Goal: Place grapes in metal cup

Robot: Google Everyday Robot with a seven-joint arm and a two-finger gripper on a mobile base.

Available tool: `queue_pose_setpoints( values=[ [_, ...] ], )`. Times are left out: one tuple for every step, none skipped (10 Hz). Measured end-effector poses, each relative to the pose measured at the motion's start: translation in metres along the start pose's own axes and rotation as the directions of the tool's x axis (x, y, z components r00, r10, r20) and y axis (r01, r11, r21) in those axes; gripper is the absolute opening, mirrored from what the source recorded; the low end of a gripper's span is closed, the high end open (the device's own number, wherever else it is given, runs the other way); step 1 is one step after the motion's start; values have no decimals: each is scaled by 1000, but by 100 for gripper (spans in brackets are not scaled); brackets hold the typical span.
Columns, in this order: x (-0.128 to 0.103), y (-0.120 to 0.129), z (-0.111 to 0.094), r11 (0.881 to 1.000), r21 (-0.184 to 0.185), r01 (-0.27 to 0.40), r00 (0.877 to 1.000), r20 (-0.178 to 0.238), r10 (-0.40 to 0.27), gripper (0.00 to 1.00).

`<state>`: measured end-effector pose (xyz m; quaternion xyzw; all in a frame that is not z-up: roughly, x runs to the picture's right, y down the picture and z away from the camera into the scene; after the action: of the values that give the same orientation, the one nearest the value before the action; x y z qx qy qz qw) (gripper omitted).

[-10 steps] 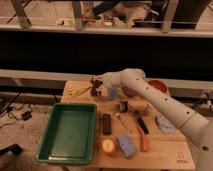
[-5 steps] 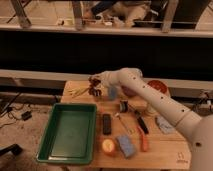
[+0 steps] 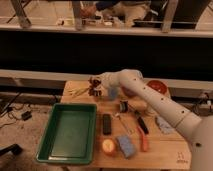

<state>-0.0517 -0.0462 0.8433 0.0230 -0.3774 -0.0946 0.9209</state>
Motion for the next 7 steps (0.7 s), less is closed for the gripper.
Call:
queue_pose_setpoints(
  values=[
    [0,2,1,1000,-2,-5,1000,4,5,0],
    [-1,3,2,1000,-4,-6,1000,8,6,0],
    [-3,4,5,1000,-7,-9,1000,15,9,0],
    [-5,6,8,1000,-11,-12,1000,21,12,0],
    [-6,8,12,1000,-16,-20,999,29,21,0],
    [-5,10,13,999,-18,-28,999,33,29,0],
    [-3,11,14,999,-20,-44,998,35,44,0]
  ],
)
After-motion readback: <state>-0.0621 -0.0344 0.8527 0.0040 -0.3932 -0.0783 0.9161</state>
